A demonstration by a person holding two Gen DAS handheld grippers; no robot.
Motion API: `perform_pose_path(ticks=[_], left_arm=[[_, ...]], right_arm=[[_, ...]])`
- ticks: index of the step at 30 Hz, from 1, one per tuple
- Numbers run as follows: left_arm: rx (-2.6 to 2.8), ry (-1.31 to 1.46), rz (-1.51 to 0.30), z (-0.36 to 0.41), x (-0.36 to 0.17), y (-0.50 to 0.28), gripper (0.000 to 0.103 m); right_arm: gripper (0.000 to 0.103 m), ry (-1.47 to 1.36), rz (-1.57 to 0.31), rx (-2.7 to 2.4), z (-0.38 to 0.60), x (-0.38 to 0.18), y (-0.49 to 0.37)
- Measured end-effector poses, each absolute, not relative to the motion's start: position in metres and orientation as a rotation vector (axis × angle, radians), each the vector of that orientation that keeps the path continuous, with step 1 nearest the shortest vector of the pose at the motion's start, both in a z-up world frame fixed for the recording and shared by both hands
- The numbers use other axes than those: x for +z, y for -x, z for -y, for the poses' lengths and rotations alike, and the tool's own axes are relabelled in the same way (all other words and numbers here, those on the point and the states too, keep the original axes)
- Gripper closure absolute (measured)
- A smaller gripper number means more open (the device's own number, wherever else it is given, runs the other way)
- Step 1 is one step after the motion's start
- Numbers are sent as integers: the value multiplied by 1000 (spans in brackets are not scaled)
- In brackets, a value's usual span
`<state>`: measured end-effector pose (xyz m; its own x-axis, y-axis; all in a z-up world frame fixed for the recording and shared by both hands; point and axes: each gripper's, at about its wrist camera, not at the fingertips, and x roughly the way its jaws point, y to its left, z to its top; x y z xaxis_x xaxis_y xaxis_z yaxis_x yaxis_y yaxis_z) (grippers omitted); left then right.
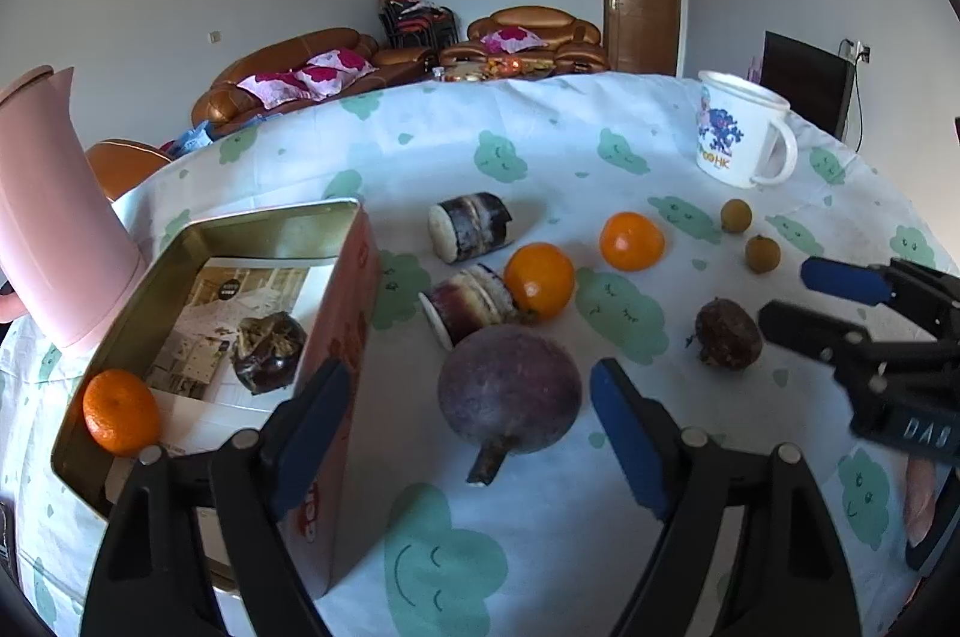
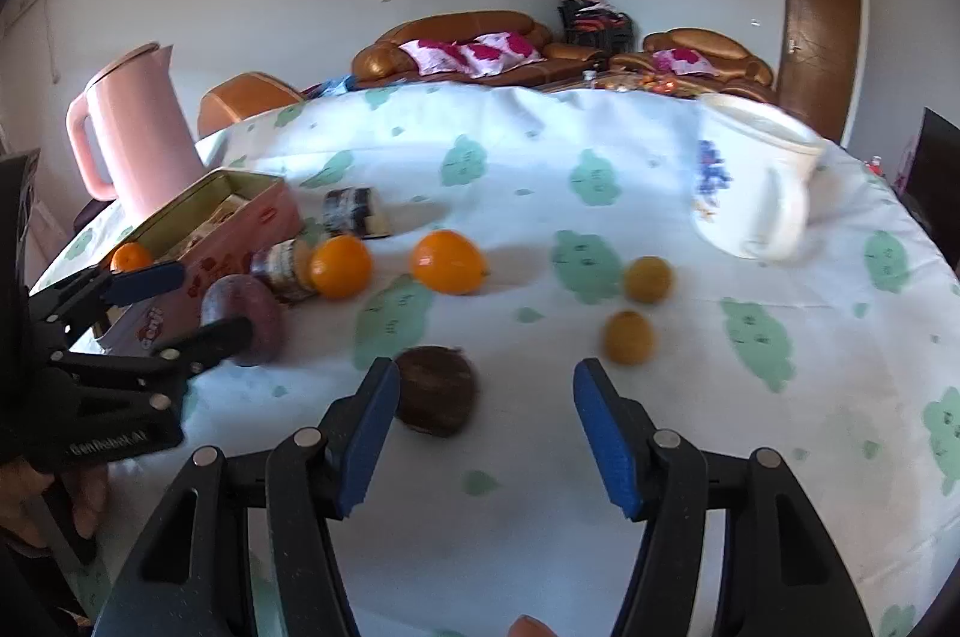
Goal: Organize fruits
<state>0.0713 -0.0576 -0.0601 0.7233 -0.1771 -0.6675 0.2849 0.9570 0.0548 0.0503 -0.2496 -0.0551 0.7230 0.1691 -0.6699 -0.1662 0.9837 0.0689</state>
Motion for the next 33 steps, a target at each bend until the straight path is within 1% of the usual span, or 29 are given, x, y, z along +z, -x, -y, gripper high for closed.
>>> perform_pose_path(ticks=[3, 5, 12, 14, 17, 22, 24, 25, 33], left_arm=[[-277, -141, -732, 58, -62, -75, 23], [-286, -130, -748, 57, -63, -79, 28], [-314, -116, -776, 60, -67, -83, 33], [-316, -121, -780, 62, -67, -83, 36], [-339, -122, -774, 65, -66, -83, 36], [-346, -153, -806, 73, -71, -86, 36], [-340, -143, -814, 71, -72, -88, 42], [-337, -128, -805, 68, -70, -87, 48], [-357, -108, -791, 65, -69, -85, 48]], right_arm=[[41, 10, -757, 210, 235, -59, -57], [41, 9, -768, 218, 231, -61, -60], [41, 9, -832, 214, 225, -70, -74], [44, 2, -856, 210, 226, -73, -77], [54, -17, -888, 212, 229, -78, -82], [62, -9, -897, 212, 227, -81, -82], [62, -4, -895, 210, 227, -80, -81], [62, -5, -894, 209, 227, -80, -80], [62, -1, -845, 190, 228, -72, -75]])
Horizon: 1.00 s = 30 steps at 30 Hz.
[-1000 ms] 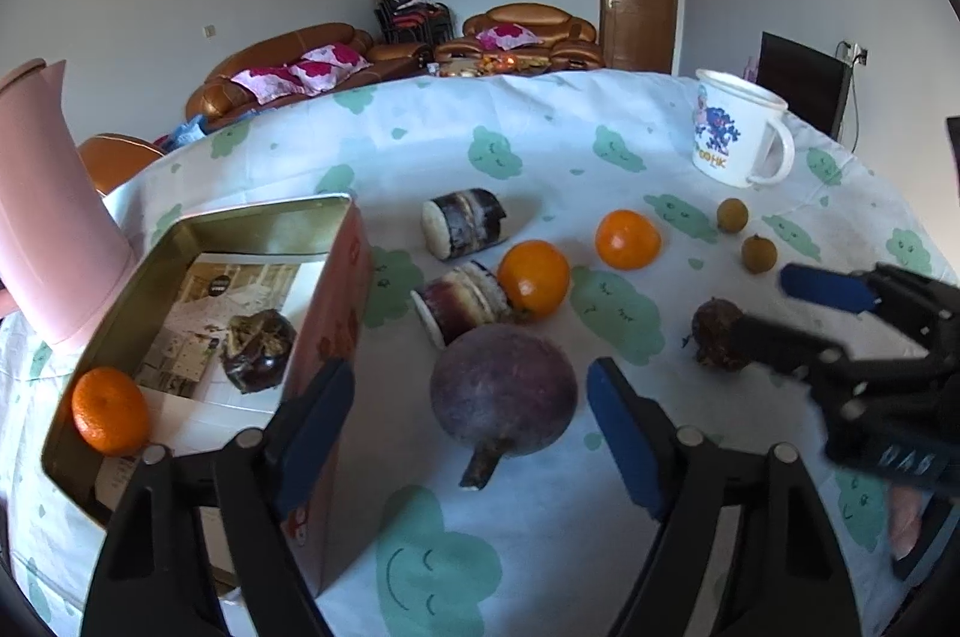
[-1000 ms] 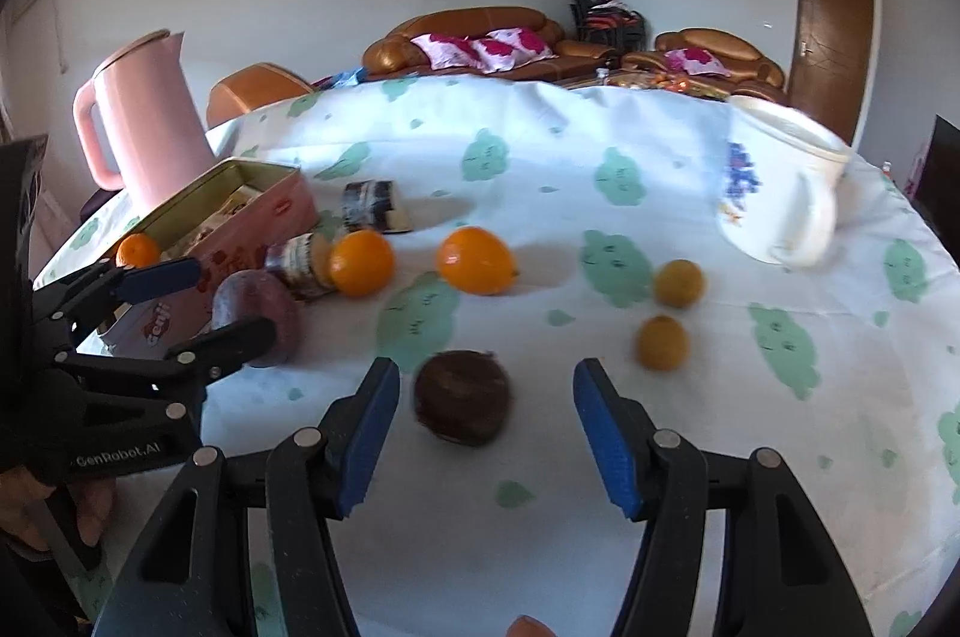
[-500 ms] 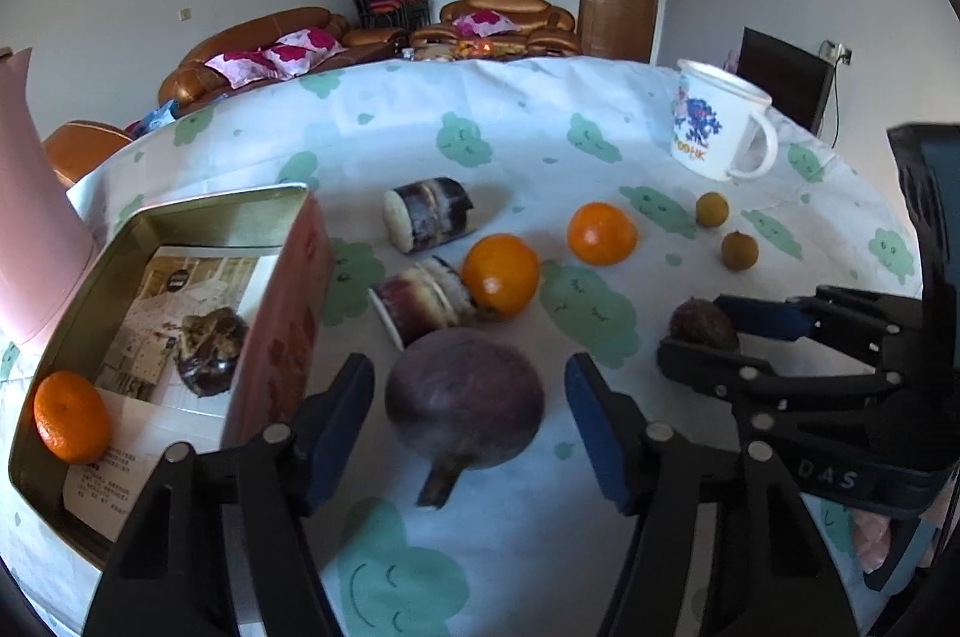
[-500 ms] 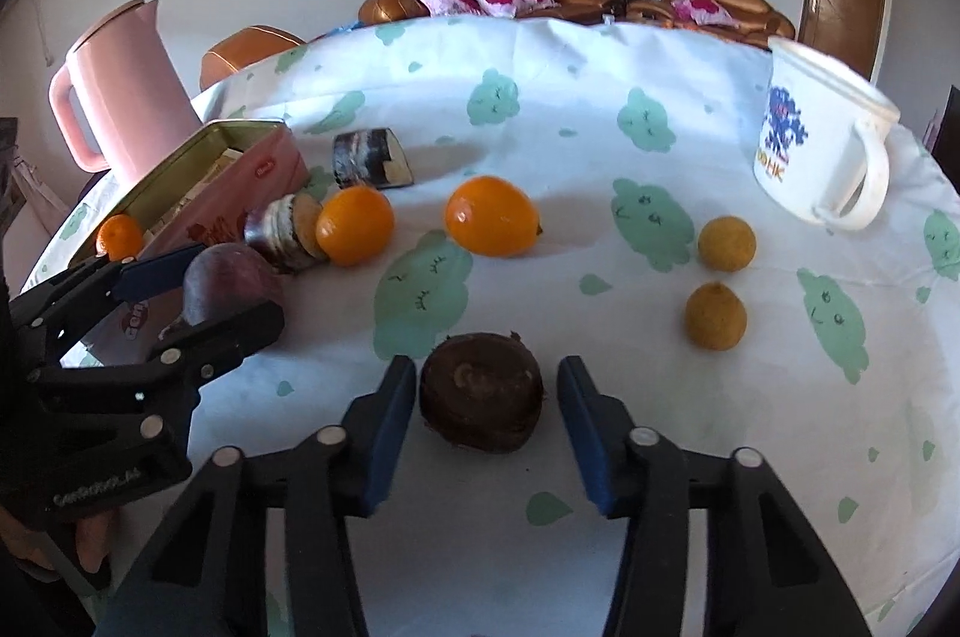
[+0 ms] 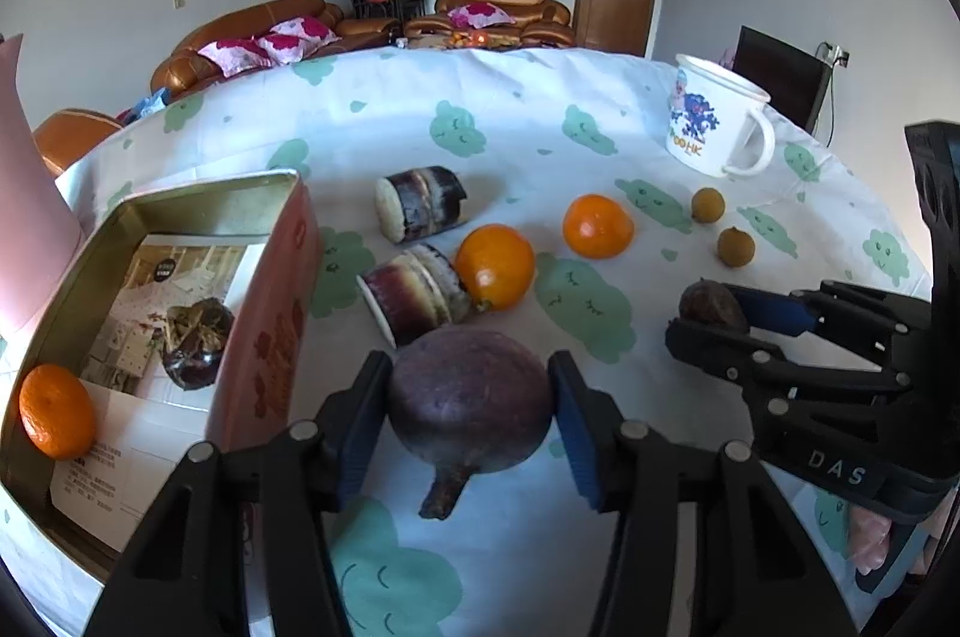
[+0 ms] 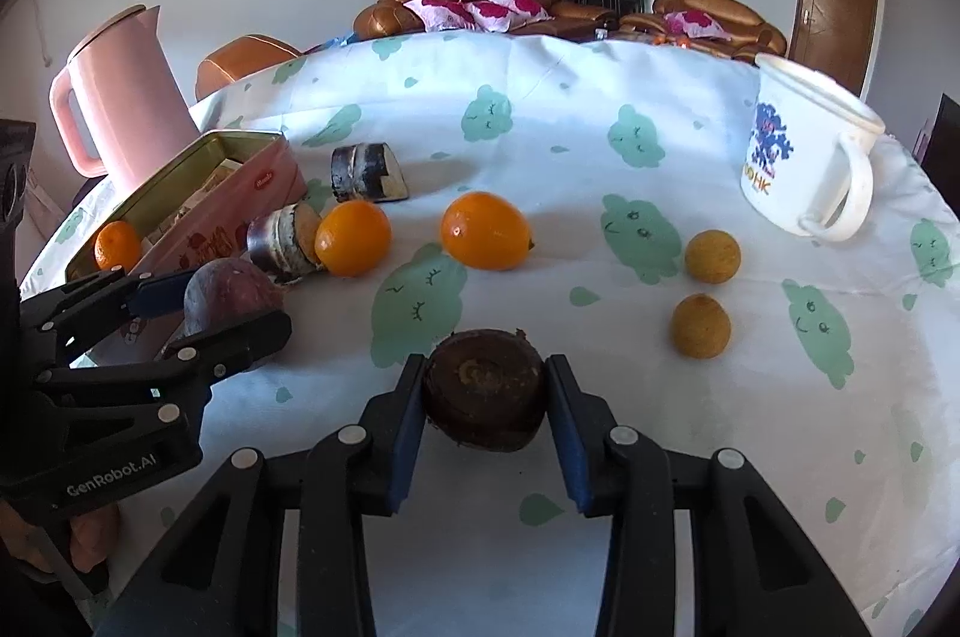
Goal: Organize fruits
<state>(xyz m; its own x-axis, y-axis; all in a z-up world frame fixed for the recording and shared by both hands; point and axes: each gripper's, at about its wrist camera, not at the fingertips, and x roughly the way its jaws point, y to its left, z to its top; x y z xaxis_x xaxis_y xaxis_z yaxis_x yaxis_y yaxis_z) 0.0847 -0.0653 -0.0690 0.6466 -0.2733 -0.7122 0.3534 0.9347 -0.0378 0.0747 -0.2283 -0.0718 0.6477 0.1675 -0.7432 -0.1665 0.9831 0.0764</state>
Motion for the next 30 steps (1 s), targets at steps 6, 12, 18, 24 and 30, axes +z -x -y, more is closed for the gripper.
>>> perform_pose_path(ticks=[6, 12, 18, 24, 30], left_arm=[[-339, -103, -739, 62, -62, -78, 48], [-327, -78, -690, 55, -56, -72, 48], [-315, -76, -644, 53, -51, -67, 48], [-300, -70, -615, 50, -48, -63, 48], [-286, -71, -585, 49, -45, -58, 48]], right_arm=[[62, 1, -793, 197, 228, -64, -68], [62, 6, -763, 203, 227, -60, -64], [62, 11, -731, 215, 226, -56, -60], [62, 16, -699, 211, 225, -52, -56], [62, 18, -677, 211, 225, -50, -53]])
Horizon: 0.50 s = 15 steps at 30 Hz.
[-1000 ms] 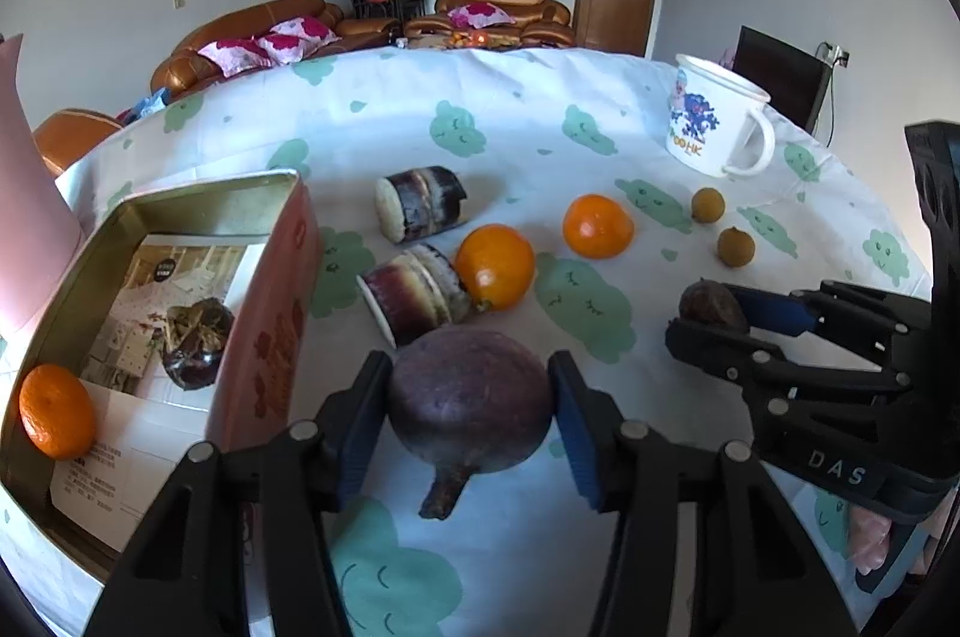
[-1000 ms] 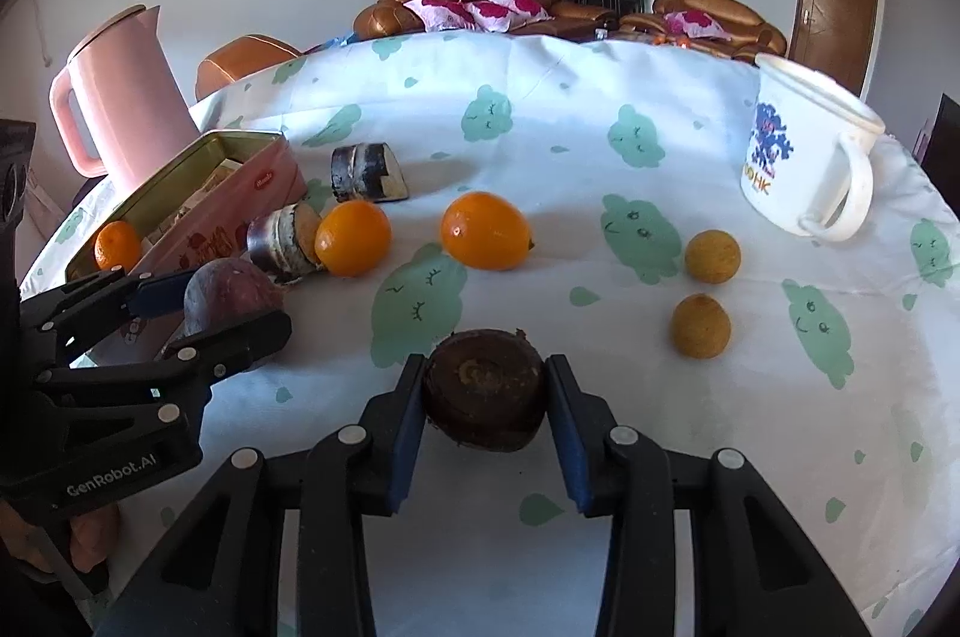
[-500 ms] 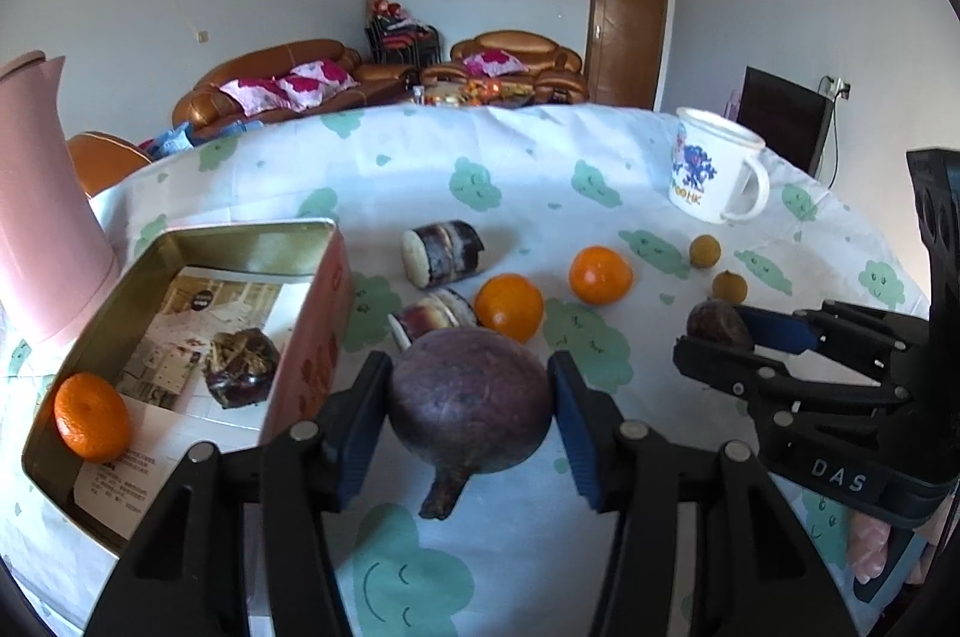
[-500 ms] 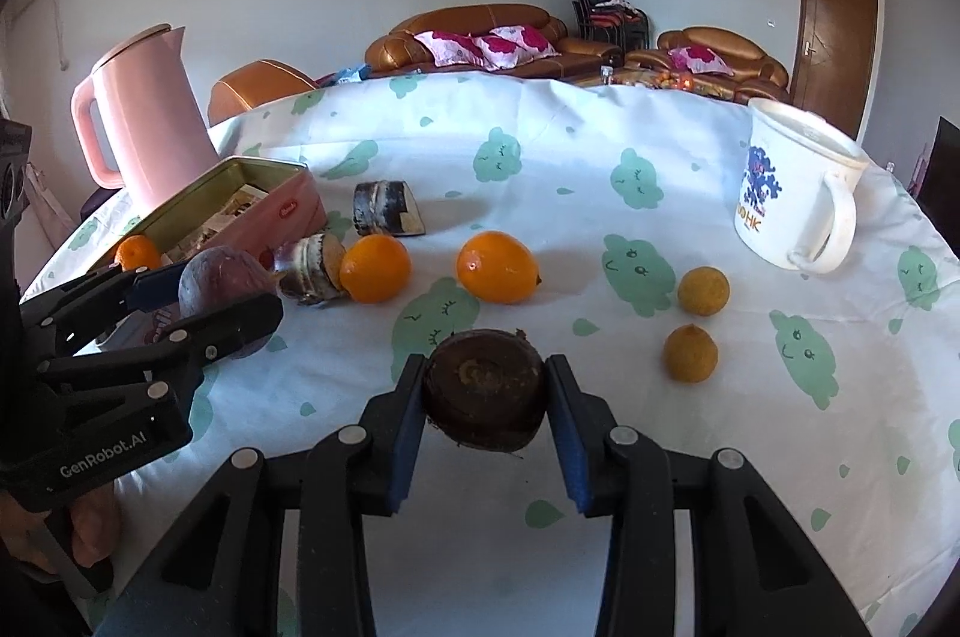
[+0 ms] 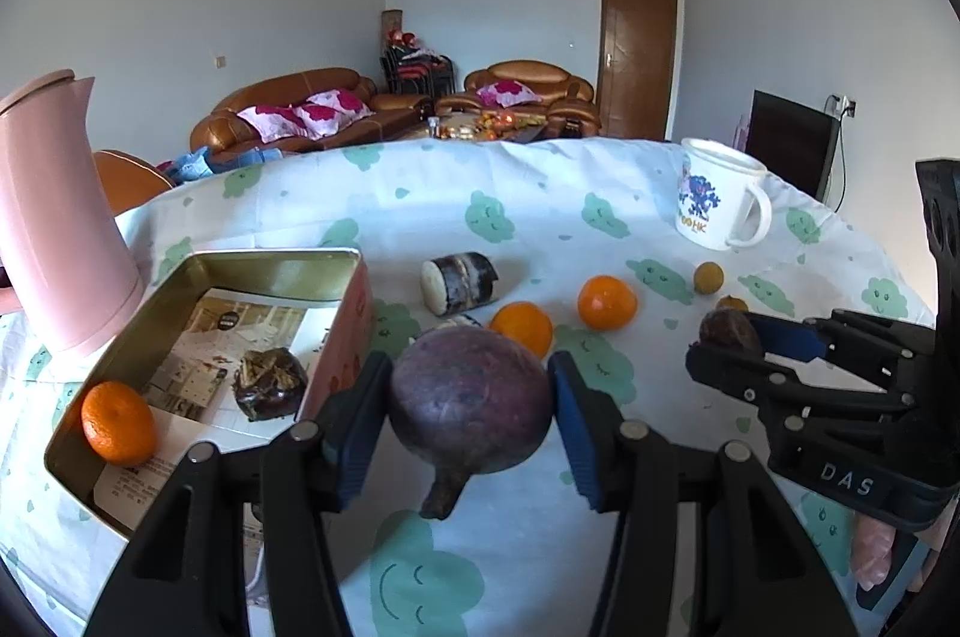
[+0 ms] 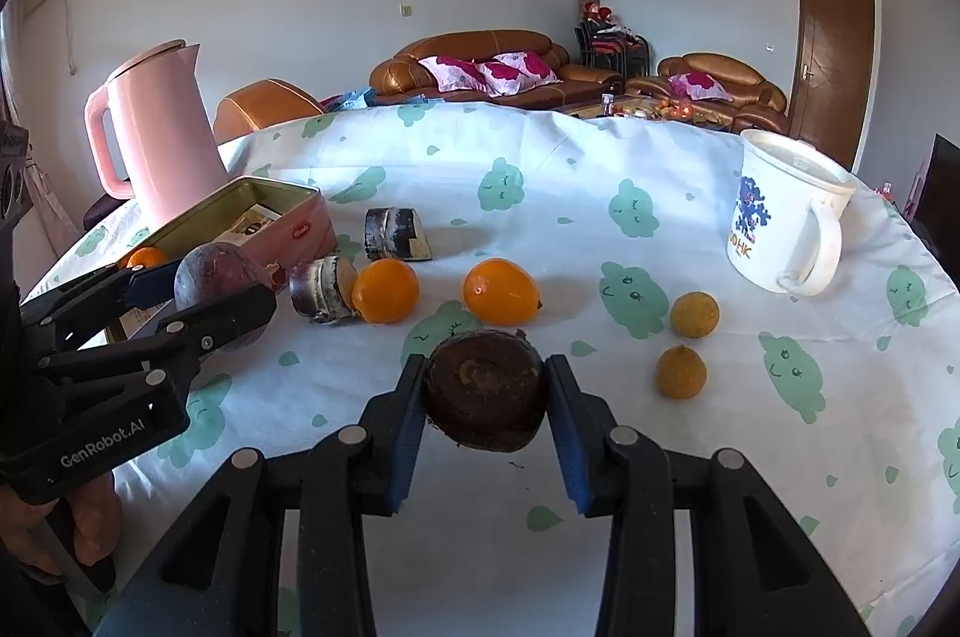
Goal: Organize fruits
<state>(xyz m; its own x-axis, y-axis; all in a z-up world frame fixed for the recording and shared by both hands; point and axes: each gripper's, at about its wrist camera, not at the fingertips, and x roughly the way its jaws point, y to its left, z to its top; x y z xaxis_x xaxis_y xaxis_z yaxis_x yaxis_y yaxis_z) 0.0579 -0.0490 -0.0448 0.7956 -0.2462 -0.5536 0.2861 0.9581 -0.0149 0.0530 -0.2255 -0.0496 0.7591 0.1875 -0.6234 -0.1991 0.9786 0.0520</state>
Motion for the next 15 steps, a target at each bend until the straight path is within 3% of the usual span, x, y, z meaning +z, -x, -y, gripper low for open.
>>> perform_pose_path(ticks=[15], left_arm=[[-258, -61, -531, 46, -40, -50, 48]], right_arm=[[62, 34, -609, 206, 224, -42, -42]])
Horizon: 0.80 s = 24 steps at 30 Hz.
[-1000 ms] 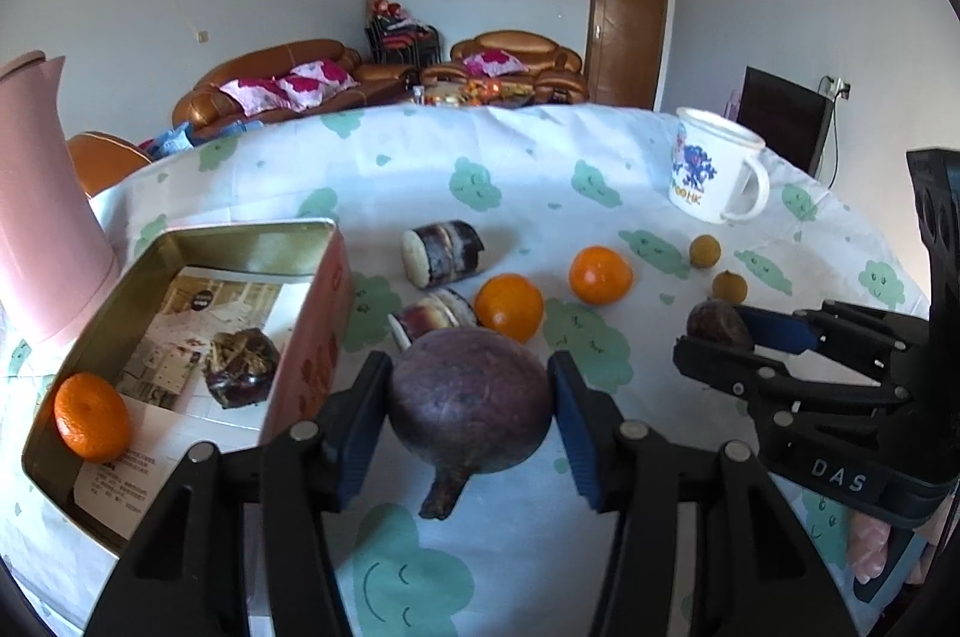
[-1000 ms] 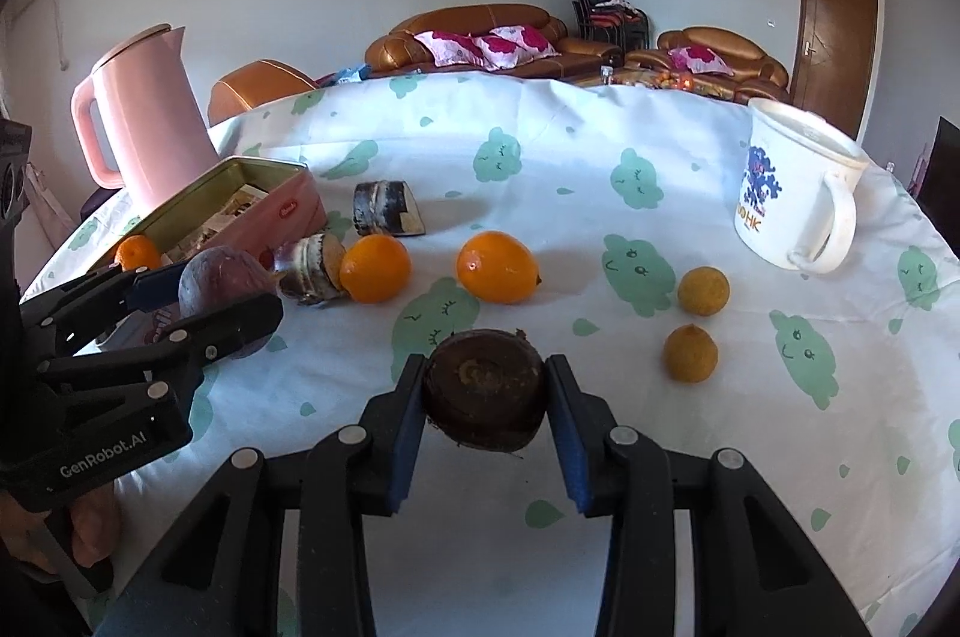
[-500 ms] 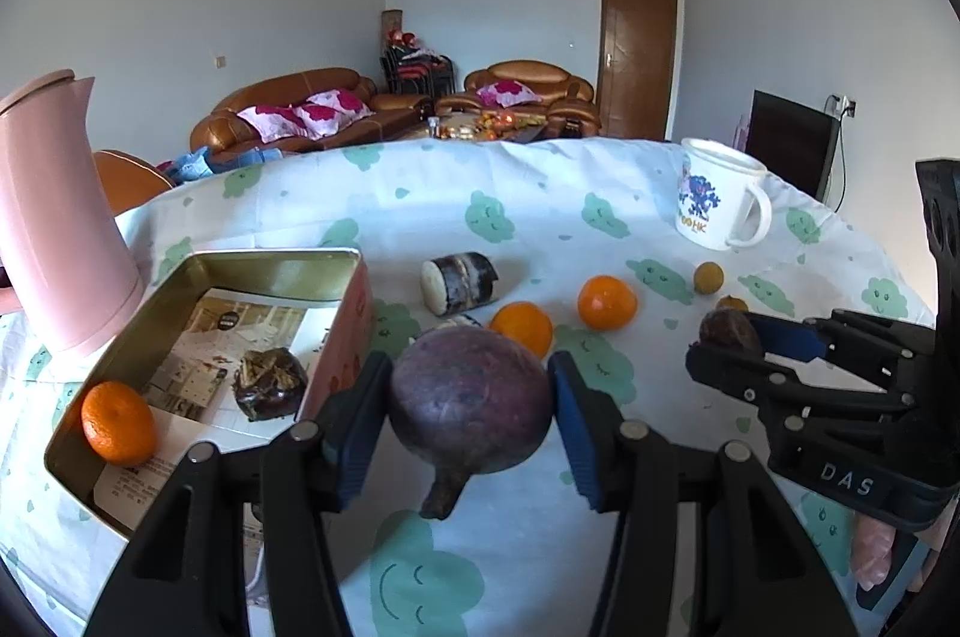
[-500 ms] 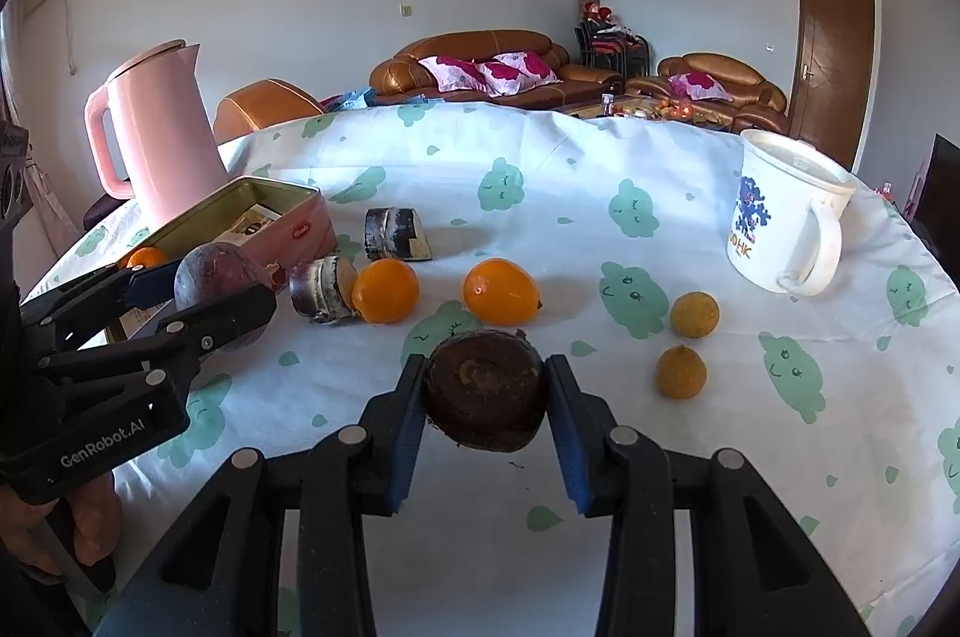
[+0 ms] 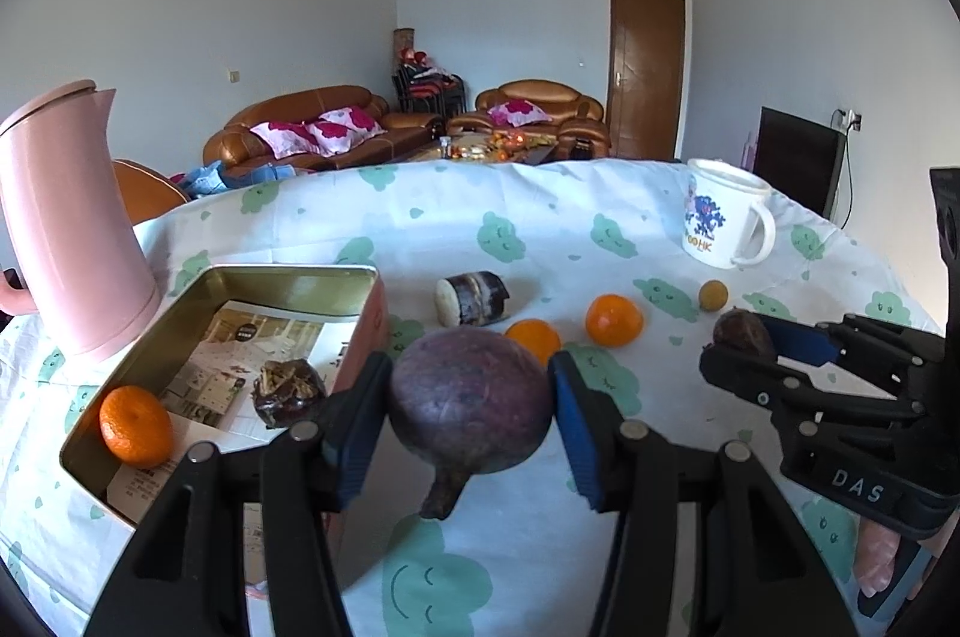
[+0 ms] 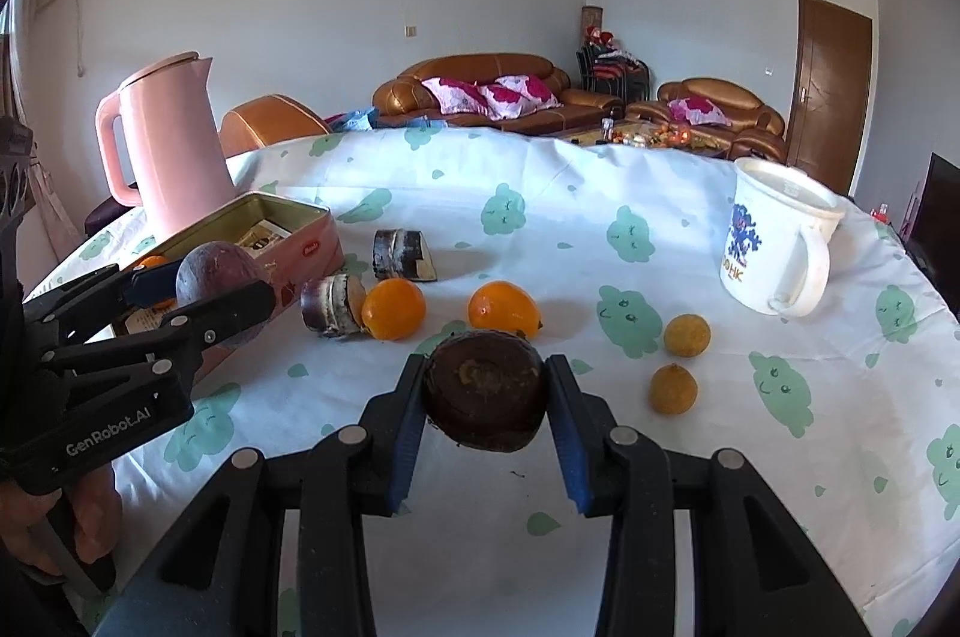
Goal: Organize fruits
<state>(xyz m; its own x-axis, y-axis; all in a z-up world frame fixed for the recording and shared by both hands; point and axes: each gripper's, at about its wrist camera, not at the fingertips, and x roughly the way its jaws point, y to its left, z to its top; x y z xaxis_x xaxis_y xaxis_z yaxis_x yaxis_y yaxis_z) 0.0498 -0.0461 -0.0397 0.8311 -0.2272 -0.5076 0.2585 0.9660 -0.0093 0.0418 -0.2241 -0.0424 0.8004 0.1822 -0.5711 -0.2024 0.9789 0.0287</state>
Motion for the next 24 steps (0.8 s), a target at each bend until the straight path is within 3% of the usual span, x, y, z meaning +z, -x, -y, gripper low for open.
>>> perform_pose_path(ticks=[24], left_arm=[[-157, -48, -484, 15, -35, -37, 48]], right_arm=[[62, 62, -547, 254, 194, -35, -36]])
